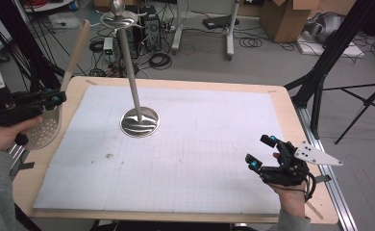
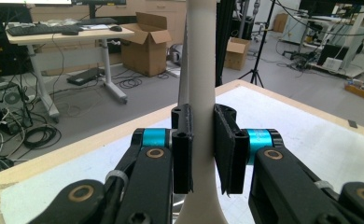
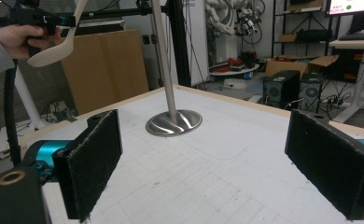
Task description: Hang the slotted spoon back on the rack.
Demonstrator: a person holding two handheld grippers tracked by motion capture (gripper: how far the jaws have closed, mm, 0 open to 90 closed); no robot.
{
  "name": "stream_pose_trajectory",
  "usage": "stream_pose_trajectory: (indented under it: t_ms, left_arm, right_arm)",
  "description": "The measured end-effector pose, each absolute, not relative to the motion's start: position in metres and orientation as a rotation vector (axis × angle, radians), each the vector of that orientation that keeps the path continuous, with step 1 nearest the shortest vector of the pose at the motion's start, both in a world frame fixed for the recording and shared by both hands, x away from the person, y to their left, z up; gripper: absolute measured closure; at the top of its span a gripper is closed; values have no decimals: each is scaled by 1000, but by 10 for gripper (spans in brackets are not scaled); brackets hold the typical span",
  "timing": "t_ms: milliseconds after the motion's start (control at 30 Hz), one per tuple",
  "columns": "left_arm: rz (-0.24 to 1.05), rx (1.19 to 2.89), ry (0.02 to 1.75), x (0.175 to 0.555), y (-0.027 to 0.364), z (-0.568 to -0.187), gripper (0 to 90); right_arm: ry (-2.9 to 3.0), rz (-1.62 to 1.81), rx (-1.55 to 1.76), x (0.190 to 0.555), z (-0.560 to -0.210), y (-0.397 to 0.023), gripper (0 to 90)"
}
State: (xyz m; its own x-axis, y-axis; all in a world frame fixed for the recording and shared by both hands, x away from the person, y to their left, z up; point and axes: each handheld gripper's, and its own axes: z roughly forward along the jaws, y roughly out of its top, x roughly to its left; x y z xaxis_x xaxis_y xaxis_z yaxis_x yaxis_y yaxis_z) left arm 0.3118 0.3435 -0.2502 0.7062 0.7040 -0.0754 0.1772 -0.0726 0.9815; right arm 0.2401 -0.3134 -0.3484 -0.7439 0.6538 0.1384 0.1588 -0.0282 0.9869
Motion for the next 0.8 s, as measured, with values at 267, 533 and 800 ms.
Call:
stream_pose_trajectory:
  t_ms: [267,533,800]
  left_arm:
    - [492,1600,732,315,342,-251,776]
    - [487,1591,747,317,345,-255,777]
    - [473,1599,746,319,342,-257,777]
  right_arm:
    - [1854,1836,871,238,-348,-321,98]
    - [1854,1838,872,237,-349,-321,98]
    - [1858,1836,873,238,-349,-322,98]
